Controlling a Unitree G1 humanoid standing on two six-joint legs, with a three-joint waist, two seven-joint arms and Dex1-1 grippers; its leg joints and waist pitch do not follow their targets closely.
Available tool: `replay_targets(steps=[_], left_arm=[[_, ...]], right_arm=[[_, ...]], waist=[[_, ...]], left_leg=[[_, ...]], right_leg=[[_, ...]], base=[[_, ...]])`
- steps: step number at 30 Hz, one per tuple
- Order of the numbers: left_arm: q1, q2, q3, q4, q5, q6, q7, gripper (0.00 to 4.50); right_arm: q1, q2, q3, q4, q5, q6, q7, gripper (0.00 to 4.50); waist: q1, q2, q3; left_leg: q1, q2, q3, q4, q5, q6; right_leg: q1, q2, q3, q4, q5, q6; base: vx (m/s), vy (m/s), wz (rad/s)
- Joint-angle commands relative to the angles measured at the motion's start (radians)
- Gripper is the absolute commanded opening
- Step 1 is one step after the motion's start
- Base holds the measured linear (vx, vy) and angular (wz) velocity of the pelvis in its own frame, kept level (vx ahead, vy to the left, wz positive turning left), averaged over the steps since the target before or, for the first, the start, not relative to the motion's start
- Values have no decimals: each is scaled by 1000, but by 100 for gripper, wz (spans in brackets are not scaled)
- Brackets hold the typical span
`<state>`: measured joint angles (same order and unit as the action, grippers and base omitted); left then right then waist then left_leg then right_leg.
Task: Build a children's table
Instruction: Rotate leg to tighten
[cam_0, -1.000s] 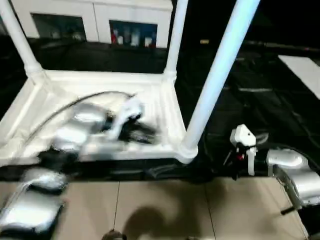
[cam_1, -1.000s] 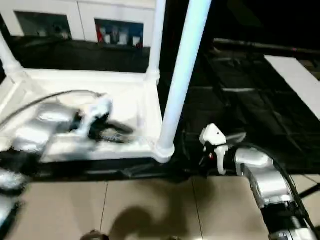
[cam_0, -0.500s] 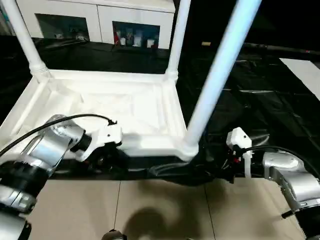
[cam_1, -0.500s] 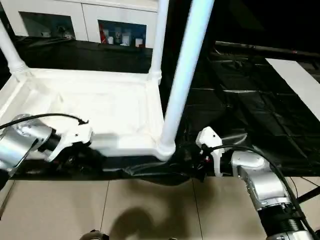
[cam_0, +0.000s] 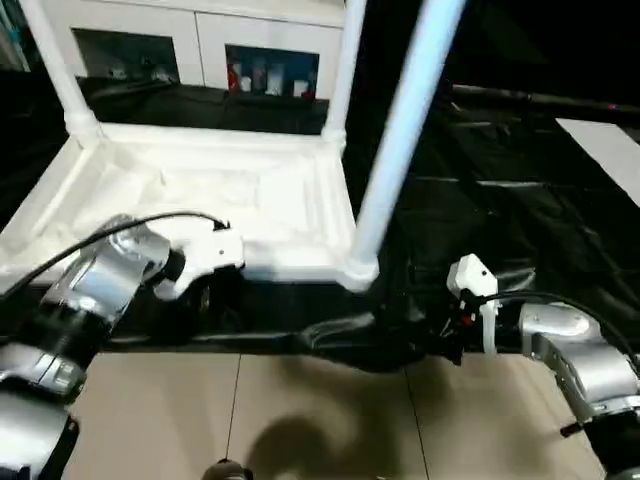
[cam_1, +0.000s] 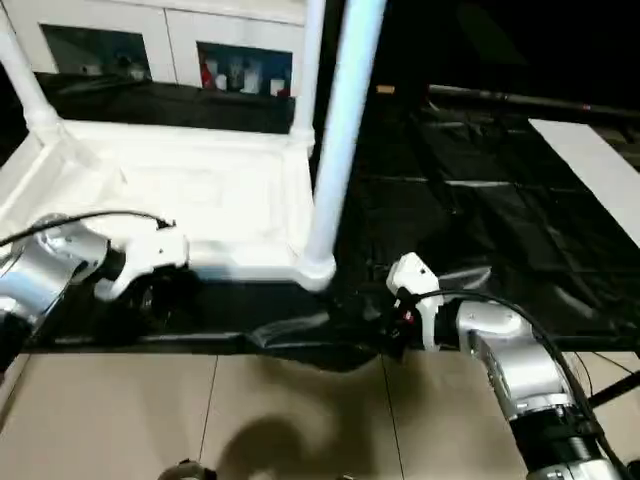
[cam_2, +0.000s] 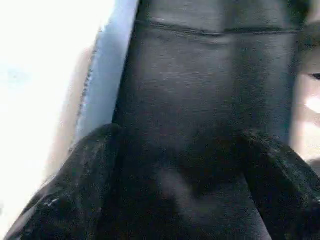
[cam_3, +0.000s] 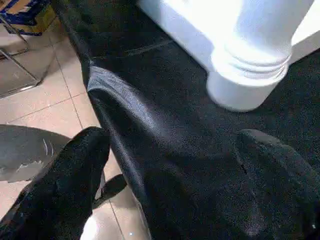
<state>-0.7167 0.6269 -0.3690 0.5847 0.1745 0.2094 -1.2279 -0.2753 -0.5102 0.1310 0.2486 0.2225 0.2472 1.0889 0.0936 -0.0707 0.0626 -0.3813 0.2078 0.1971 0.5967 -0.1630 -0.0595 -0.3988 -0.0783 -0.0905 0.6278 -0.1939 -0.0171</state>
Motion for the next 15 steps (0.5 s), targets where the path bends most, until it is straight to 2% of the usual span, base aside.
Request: replay_targets(steps=[1, 3, 6, 9, 10, 11, 12, 13, 14, 15], left_arm=[[-46, -16, 12, 42, 27, -43, 80, 448], [-57, -17, 8, 67, 44, -64, 102, 448], [-78, -33, 23, 106, 63, -108, 186, 448], [-82, -42, 41, 116, 55, -117, 213, 448], [-80, -46, 55, 117, 44, -120, 226, 448], [-71, -50, 76, 102, 28, -111, 240, 448], [-52, -54, 109, 69, -1, -95, 250, 448], [27, -67, 216, -61, -90, -40, 302, 448], [27, -67, 216, -61, -90, -40, 302, 448], [82, -80, 280, -150, -143, -7, 328, 448]], right_arm=[[-8, 0, 2, 6, -12, -10, -10, 431], [-8, 4, 3, 2, -12, -7, -15, 431], [-9, 14, 4, 4, -15, -13, -27, 431], [-8, 20, 4, 0, -13, -11, -33, 431], [-5, 24, 3, -6, -10, -10, -37, 431], [-2, 30, -1, -12, -9, -13, -48, 431], [4, 40, -11, -22, -5, -13, -68, 431], [22, 70, -54, -54, 10, 0, -147, 431], [22, 70, -54, -54, 10, 0, -147, 431], [35, 92, -84, -75, 17, -3, -203, 431]], waist=[[2, 9, -68], [3, 7, -72], [2, 8, -74], [1, 9, -76], [3, 16, -77], [2, 12, -77], [2, 18, -76], [1, 18, -75], [1, 20, -77], [-1, 17, -75]], left_leg=[[26, 36, -24, -69, -264, -11], [22, 35, -23, -68, -234, -4], [21, 37, -23, -67, -214, 2], [18, 35, -21, -64, -194, 9], [19, 35, -22, -64, -190, 9], [19, 36, -21, -64, -185, 10], [21, 38, -21, -65, -194, 6], [21, 37, -21, -66, -200, 4], [22, 42, -22, -67, -206, -7], [22, 41, -22, -69, -223, -13]], right_leg=[[37, -79, 57, -95, -317, -147], [42, -78, 57, -86, -250, -161], [44, -78, 57, -79, -197, -177], [47, -77, 57, -73, -145, -191], [47, -77, 57, -72, -135, -195], [47, -76, 57, -70, -112, -203], [46, -77, 57, -69, -106, -214], [45, -75, 56, -70, -112, -215], [48, -80, 58, -62, -99, -224], [48, -80, 56, -66, -126, -228]], base=[[0, 0, 0], [0, 0, 0], [0, 0, 0], [0, 0, 0], [0, 0, 0], [0, 0, 0], [0, 0, 0], [0, 0, 0], [0, 0, 0], [0, 0, 0]])
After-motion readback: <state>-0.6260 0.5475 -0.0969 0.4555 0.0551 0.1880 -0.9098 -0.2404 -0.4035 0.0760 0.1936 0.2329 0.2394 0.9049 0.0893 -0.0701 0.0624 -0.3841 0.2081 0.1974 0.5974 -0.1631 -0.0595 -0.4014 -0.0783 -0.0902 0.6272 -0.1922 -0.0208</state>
